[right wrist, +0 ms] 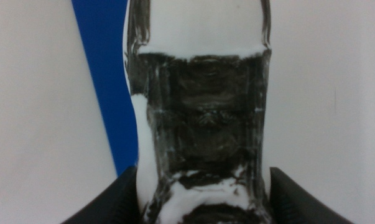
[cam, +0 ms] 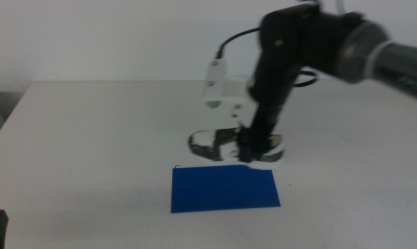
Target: Use one arm to grab the shoe from the table and place it on the mat.
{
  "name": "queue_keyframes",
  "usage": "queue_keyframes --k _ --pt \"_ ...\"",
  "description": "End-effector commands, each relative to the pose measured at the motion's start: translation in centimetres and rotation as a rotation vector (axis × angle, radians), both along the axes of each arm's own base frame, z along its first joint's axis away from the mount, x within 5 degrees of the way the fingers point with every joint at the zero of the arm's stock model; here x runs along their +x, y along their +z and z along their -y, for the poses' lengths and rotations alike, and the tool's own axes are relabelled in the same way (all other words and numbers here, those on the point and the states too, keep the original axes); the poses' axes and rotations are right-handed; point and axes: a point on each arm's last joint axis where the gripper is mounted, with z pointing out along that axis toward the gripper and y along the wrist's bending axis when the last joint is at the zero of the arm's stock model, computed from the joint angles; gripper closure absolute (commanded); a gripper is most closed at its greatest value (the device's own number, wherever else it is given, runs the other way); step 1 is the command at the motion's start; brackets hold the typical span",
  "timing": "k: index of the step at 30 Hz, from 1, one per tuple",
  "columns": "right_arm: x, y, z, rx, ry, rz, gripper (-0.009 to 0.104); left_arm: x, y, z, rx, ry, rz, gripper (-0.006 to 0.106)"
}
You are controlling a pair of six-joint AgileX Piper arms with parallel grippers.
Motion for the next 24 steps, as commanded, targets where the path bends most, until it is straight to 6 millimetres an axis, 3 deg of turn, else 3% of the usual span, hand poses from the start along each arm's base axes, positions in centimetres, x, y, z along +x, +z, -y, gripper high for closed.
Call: queue_keyframes --k 1,8,24 --pt "-0.3 3.0 -1.3 0.051 0.025 0.090 0.099 0.0 0.6 0.1 -0.011 -0.010 0.084 0.007" --pt "-0.1 0.3 -4.1 0.033 0.075 0.051 0.099 0.0 0.6 0.1 -0.011 -0.010 0.084 0.007" --pt "0.5 -0.9 -3.8 -0.012 0.031 0.038 0.099 0.0 0.6 0.1 -0.011 -0.010 0.084 0.007"
